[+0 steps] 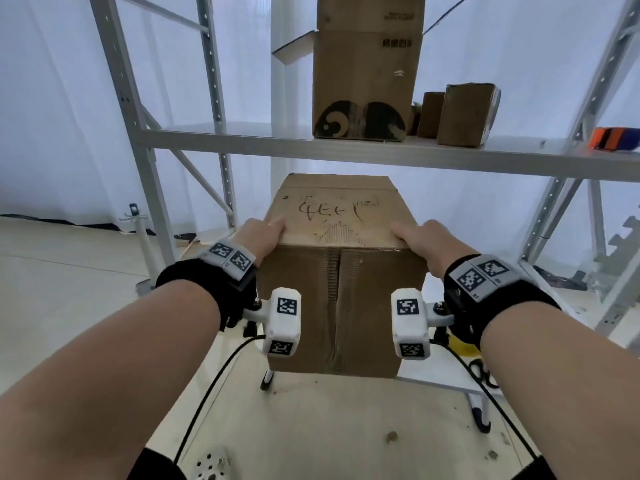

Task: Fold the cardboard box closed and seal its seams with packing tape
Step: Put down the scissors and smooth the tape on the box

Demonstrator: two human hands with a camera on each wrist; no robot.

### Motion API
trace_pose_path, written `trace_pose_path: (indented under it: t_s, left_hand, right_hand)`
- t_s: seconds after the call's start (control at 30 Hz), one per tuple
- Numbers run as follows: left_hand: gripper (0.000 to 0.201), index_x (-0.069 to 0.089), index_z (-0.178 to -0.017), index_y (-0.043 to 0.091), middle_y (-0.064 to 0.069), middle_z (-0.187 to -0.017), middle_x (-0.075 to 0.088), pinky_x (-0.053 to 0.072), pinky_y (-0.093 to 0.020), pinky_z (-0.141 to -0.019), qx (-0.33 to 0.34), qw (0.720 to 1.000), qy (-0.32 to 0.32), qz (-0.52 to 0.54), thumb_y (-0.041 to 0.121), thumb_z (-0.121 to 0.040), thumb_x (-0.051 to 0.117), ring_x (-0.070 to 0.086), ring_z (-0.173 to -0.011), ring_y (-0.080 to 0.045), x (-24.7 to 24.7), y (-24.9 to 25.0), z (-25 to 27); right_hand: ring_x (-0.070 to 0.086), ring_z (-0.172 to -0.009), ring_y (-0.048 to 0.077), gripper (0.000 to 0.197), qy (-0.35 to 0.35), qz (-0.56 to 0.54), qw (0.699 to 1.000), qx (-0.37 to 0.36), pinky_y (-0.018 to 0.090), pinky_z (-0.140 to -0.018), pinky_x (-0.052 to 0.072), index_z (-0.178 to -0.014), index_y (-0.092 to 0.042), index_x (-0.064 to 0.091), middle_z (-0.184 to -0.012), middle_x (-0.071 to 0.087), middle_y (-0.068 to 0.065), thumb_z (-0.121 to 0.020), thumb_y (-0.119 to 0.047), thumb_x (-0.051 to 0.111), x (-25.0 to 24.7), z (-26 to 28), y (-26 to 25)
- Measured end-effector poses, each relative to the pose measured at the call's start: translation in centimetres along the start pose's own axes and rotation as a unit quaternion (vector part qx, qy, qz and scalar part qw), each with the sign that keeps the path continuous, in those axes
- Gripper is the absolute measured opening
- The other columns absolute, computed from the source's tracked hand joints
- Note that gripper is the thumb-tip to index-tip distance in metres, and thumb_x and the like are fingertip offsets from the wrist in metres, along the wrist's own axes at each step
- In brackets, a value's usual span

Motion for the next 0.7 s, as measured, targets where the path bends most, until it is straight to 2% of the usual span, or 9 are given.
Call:
trace_pose_path:
  t_s: [0.1, 0.23, 0.3, 0.37, 0.43, 0.5, 0.57, 0.63, 0.7]
  left_hand:
    - [0.052, 0.053, -0.115, -0.004, -0.021, -0.11, 0.06, 0.049, -0.043, -0.093, 0.02, 0.998, 0.053, 0.027, 0.043, -0.094, 0.043, 0.058, -0.102, -0.036, -1.2, 1.0, 1.3]
    - [0.052, 0.053, -0.113, -0.001, -0.018, -0.109, 0.06, 0.049, -0.045, -0.091, 0.076, 0.991, 0.107, 0.01, 0.044, -0.091, 0.042, 0.057, -0.099, -0.035, -4.1, 3.4, 3.4]
    - [0.052, 0.053, -0.112, -0.001, -0.017, -0.108, 0.059, 0.048, -0.045, -0.091, 0.113, 0.983, 0.146, -0.001, 0.046, -0.092, 0.042, 0.057, -0.099, -0.034, -5.6, 4.6, 4.6]
    - [0.048, 0.053, -0.107, 0.002, -0.013, -0.102, 0.059, 0.048, -0.044, -0.089, 0.158, 0.972, 0.174, 0.001, 0.047, -0.093, 0.043, 0.057, -0.095, -0.032, -6.7, 5.2, 6.1]
    - [0.043, 0.049, -0.103, 0.005, -0.009, -0.096, 0.058, 0.049, -0.044, -0.085, 0.195, 0.969, 0.154, 0.018, 0.047, -0.094, 0.046, 0.057, -0.091, -0.03, -6.6, 4.5, 6.9]
    - [0.039, 0.046, -0.107, 0.005, -0.01, -0.1, 0.058, 0.05, -0.045, -0.084, 0.197, 0.975, 0.101, -0.002, 0.042, -0.094, 0.051, 0.057, -0.091, -0.029, -5.4, 2.5, 6.9]
    - [0.037, 0.042, -0.115, 0.004, -0.012, -0.111, 0.057, 0.049, -0.037, -0.082, 0.164, 0.983, 0.049, -0.059, 0.032, -0.094, 0.054, 0.056, -0.096, -0.027, -3.3, -0.3, 6.7]
    - [0.04, 0.04, -0.12, 0.002, -0.01, -0.116, 0.056, 0.046, -0.03, -0.076, 0.11, 0.991, 0.021, -0.077, 0.029, -0.094, 0.055, 0.053, -0.097, -0.025, -1.2, -3.2, 6.4]
    - [0.053, 0.038, -0.126, 0.003, -0.012, -0.122, 0.055, 0.048, -0.038, -0.087, 0.057, 0.998, 0.01, -0.027, 0.038, -0.091, 0.057, 0.055, -0.104, -0.027, 0.4, -5.7, 6.1]
  right_hand:
    - [0.053, -0.079, 0.02, 0.031, 0.021, -0.024, 0.999, -0.012, 0.027, -0.058, 0.039, -0.1, -0.005, 0.05, -0.092, 0.055, 0.008, -0.089, -0.033, 0.056, -1.1, 1.2, -0.5]
    - [0.046, -0.07, 0.014, 0.032, 0.038, -0.052, 0.997, -0.043, 0.026, -0.054, 0.033, -0.102, -0.003, 0.047, -0.084, 0.048, 0.004, -0.092, -0.033, 0.054, -2.5, 3.1, -1.8]
    - [0.048, -0.072, 0.015, 0.036, 0.04, -0.08, 0.994, -0.062, 0.026, -0.055, 0.035, -0.105, -0.002, 0.05, -0.087, 0.051, 0.005, -0.092, -0.035, 0.055, -2.7, 3.9, -2.4]
    - [0.055, -0.083, 0.02, 0.039, 0.043, -0.117, 0.989, -0.075, 0.026, -0.062, 0.042, -0.11, -0.001, 0.053, -0.101, 0.059, 0.008, -0.09, -0.035, 0.058, -2.8, 4.5, -2.4]
    - [0.059, -0.095, 0.023, 0.045, 0.035, -0.135, 0.988, -0.067, 0.028, -0.069, 0.046, -0.12, -0.002, 0.05, -0.113, 0.06, 0.009, -0.089, -0.033, 0.063, -2.4, 4.8, -1.3]
    - [0.057, -0.1, 0.023, 0.048, 0.018, -0.128, 0.991, -0.043, 0.03, -0.07, 0.047, -0.127, -0.001, 0.043, -0.12, 0.057, 0.01, -0.089, -0.019, 0.066, -1.4, 5.1, 0.8]
    - [0.054, -0.102, 0.027, 0.051, -0.006, -0.085, 0.996, -0.001, 0.038, -0.075, 0.05, -0.128, -0.003, 0.036, -0.123, 0.053, 0.013, -0.086, -0.006, 0.064, 0.2, 5.3, 3.5]
    - [0.053, -0.108, 0.03, 0.06, -0.031, -0.074, 0.996, 0.034, 0.05, -0.088, 0.051, -0.133, -0.01, 0.028, -0.126, 0.05, 0.013, -0.084, -0.008, 0.064, 2.0, 5.8, 5.8]
    - [0.051, -0.111, 0.029, 0.073, -0.05, -0.101, 0.993, 0.034, 0.051, -0.094, 0.048, -0.141, -0.018, 0.017, -0.127, 0.047, 0.007, -0.087, -0.019, 0.065, 3.4, 6.1, 6.7]
Point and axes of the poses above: each hand's wrist, its own z-axis away from the middle knuckle, its own x-axis out of the palm, y = z × x, the point moved 6 cm from there along -z, towards the middle knuckle
